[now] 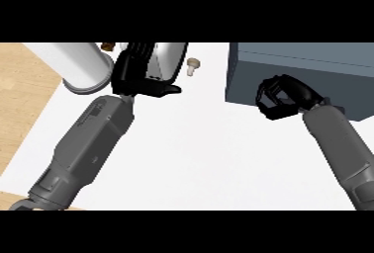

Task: Pick up the cup, place it into the drawer and close the drawer

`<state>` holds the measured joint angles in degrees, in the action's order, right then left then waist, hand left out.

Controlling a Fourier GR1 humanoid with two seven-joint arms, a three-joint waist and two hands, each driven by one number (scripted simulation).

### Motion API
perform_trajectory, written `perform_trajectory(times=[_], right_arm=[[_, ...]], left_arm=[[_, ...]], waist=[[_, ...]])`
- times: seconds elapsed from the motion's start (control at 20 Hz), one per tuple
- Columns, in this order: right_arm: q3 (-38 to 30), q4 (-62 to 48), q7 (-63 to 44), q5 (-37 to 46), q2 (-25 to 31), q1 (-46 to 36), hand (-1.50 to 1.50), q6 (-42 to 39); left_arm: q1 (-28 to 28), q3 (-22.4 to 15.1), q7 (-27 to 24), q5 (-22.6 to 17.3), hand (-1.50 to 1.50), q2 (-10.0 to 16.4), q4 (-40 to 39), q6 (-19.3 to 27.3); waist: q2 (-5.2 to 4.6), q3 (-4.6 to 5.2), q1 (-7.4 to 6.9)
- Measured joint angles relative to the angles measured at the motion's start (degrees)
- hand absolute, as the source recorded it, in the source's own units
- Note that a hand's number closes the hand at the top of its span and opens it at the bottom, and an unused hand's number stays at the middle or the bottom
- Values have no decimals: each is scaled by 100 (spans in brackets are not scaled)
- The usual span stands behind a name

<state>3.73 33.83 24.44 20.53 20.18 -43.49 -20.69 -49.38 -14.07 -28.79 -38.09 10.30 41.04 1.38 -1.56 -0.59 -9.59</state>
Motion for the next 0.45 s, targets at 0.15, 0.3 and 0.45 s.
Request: perform_trajectory(times=[0.15,0.3,0.45], right_arm=[[-43,70,-43,-124,74,33,150,-258],[-101,162,-86,-265,131,83,150,-476],[-144,242,-120,-376,178,133,150,-642]], left_arm=[[65,-8,26,-21,-150,18,58,-75],[126,-15,33,-39,-150,34,107,-150],[149,-13,63,-56,-150,67,165,-196]], waist=[[-12,-14,-45],[-32,-27,-89],[-40,-44,-129]])
